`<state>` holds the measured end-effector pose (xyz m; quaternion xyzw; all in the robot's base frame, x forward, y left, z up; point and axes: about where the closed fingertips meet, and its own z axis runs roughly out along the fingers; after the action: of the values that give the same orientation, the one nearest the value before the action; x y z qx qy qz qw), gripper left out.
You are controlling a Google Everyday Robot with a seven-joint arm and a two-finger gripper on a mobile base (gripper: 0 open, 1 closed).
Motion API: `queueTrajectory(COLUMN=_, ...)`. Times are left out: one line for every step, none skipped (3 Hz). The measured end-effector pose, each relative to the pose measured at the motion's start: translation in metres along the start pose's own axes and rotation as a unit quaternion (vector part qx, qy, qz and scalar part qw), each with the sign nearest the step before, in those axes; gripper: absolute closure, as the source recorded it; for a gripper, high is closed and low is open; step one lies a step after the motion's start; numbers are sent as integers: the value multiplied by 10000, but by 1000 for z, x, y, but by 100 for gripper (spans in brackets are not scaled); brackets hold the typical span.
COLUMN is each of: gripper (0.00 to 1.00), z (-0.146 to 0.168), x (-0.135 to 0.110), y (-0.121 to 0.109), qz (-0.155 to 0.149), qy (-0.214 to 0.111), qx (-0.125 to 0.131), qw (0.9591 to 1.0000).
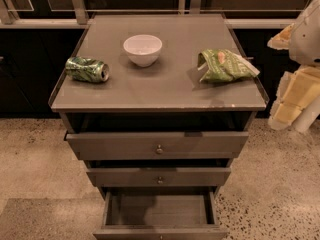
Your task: Place green jalapeno chip bag into bottom drawer
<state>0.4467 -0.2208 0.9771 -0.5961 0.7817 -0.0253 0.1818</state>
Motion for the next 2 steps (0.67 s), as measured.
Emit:
queueTrajectory(gripper=0, z=7, x=11, y=-38, qz=356, qy=-355, qx=317, qw=9982)
queueTrajectory(gripper=0, z=26, x=9, y=-90, qz=628, qy=-697, qx=682, qw=9932)
